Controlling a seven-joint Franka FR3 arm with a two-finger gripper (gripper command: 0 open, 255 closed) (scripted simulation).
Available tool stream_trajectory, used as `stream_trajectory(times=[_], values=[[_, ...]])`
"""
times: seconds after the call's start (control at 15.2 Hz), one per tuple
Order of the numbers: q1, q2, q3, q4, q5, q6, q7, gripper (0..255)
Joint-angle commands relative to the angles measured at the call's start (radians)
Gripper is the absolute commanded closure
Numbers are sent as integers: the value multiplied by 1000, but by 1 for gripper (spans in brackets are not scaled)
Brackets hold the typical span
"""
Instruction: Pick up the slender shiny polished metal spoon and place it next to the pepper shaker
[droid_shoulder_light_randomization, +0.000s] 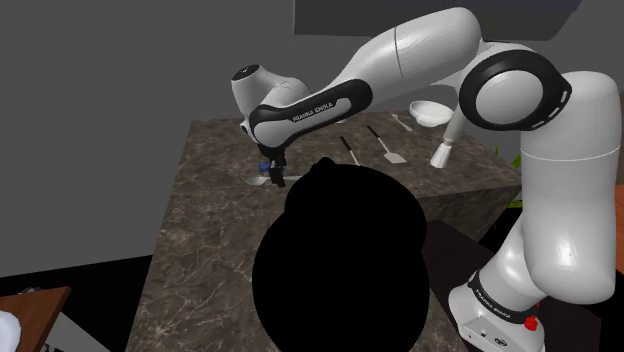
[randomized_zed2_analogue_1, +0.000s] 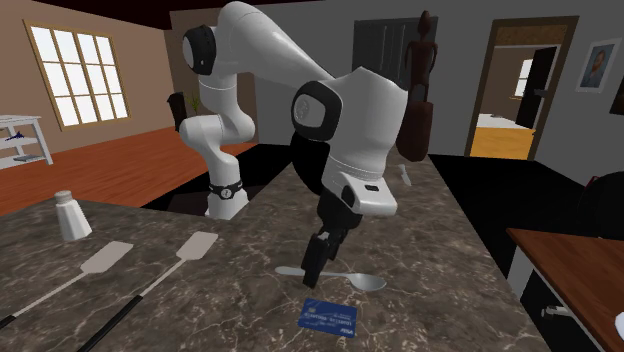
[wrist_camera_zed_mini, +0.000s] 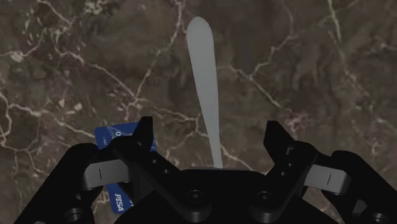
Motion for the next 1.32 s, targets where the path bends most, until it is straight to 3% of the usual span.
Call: stream_trajectory(times=[0.0,0.26,0.33,0.92,1.25], values=[[0,1,0,-1,0,3,0,0],[0,1,0,-1,0,3,0,0],[0,1,0,-1,0,3,0,255],[0,1,0,-1,0,3,0,255],[0,-24,3,28,8,-50,-14,255]])
